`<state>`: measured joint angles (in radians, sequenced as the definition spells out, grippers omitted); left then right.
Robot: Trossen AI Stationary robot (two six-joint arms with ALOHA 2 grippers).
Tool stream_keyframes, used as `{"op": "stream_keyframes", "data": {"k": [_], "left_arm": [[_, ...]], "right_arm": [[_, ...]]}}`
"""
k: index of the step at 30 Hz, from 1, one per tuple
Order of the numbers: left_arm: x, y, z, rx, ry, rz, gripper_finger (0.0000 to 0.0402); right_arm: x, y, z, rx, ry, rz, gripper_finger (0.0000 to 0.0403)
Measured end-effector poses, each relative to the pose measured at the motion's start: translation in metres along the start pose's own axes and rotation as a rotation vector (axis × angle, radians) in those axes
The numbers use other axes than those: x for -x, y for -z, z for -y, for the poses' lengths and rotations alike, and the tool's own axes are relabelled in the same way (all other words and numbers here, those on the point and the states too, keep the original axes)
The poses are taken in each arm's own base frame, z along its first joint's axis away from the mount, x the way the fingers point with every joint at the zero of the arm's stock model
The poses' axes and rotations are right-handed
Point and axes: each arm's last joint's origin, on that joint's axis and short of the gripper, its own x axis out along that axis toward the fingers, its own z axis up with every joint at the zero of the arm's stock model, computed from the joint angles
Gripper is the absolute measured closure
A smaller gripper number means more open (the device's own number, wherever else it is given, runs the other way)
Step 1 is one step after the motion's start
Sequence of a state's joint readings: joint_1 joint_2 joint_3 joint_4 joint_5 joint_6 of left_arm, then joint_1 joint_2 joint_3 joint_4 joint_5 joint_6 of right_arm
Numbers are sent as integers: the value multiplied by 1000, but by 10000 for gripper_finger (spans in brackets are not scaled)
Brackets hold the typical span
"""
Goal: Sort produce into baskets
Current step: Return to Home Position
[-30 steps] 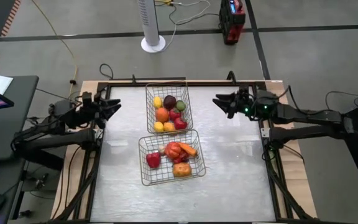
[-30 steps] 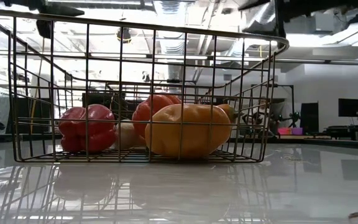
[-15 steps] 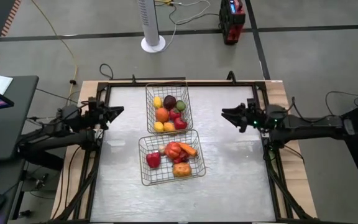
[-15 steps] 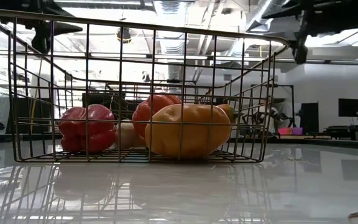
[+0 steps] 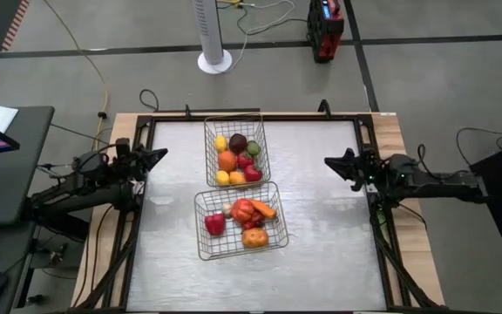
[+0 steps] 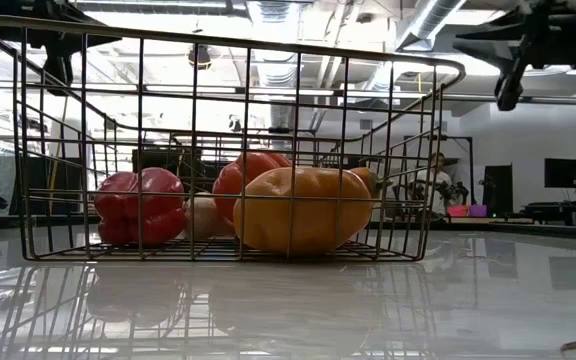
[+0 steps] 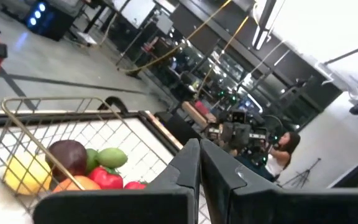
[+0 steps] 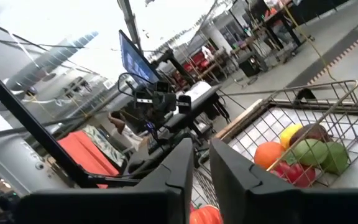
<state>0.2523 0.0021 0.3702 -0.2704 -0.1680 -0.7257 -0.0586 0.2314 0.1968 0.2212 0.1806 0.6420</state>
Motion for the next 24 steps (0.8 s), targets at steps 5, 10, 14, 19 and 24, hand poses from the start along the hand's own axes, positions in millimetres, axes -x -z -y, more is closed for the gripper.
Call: {"op": "stream_keyframes", "data": {"k": [5, 10, 14, 19, 24], "left_arm": [[0, 0, 0, 2, 1, -7, 401], [0, -2, 2, 20, 20, 14, 401], [-5, 2, 0, 49, 59, 46, 401], [-17, 19, -12, 117, 128, 95, 401], [-24, 30, -20, 128, 164, 139, 401]], "right_arm": [[9, 6, 6, 6, -17, 29, 347], [16, 12, 13, -1, -40, 62, 367], [20, 19, 20, -10, -44, 86, 380], [19, 27, 25, -50, -42, 108, 373], [19, 26, 25, -48, -50, 118, 372]]}}
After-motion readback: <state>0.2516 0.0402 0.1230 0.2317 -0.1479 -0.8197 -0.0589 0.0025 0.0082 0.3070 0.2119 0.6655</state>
